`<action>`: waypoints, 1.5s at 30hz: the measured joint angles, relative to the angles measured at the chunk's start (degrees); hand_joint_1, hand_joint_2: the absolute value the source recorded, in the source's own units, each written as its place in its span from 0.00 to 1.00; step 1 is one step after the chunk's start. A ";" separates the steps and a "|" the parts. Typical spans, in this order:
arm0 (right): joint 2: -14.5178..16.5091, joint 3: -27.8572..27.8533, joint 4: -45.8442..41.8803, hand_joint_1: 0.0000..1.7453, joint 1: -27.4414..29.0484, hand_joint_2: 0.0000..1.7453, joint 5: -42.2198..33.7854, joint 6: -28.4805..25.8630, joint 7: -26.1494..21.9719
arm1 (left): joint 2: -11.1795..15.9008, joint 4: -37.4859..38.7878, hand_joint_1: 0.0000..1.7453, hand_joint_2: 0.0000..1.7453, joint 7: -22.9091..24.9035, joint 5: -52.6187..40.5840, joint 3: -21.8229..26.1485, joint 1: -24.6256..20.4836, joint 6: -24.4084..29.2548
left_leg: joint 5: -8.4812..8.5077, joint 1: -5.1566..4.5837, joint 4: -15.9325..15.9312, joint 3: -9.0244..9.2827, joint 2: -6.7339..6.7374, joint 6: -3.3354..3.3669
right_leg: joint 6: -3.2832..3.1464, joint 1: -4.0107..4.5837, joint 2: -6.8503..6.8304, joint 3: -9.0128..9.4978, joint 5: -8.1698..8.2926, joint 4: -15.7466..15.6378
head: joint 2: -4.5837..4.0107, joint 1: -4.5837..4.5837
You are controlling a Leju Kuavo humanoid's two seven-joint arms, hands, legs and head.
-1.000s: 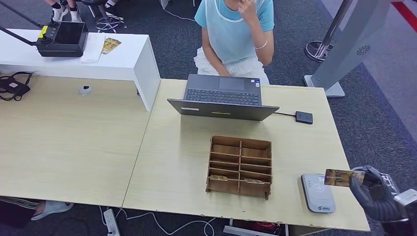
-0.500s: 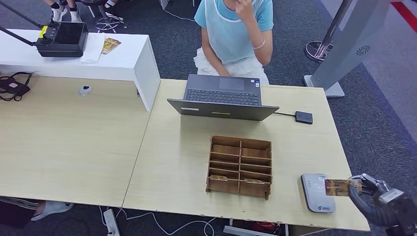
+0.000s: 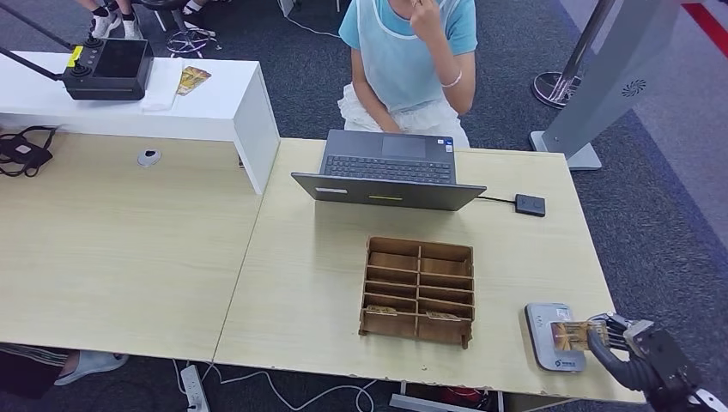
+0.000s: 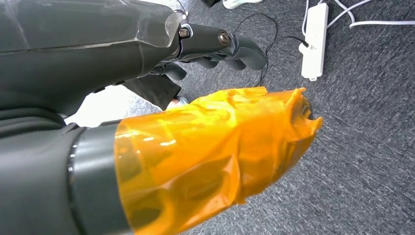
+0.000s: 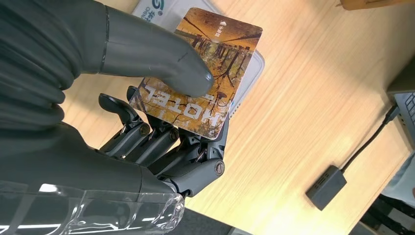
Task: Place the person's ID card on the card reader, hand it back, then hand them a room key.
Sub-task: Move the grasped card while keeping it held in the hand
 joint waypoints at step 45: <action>3.24 4.69 5.88 1.00 -7.15 1.00 1.31 -11.78 -3.20 | 0.02 0.01 0.00 0.00 0.32 0.00 0.00 -0.05 -0.36 | -0.02 -0.02 0.00 0.19 0.09 0.01 | 0.00 -0.01 0.08 0.18 0.02 0.00 | 0.00 0.00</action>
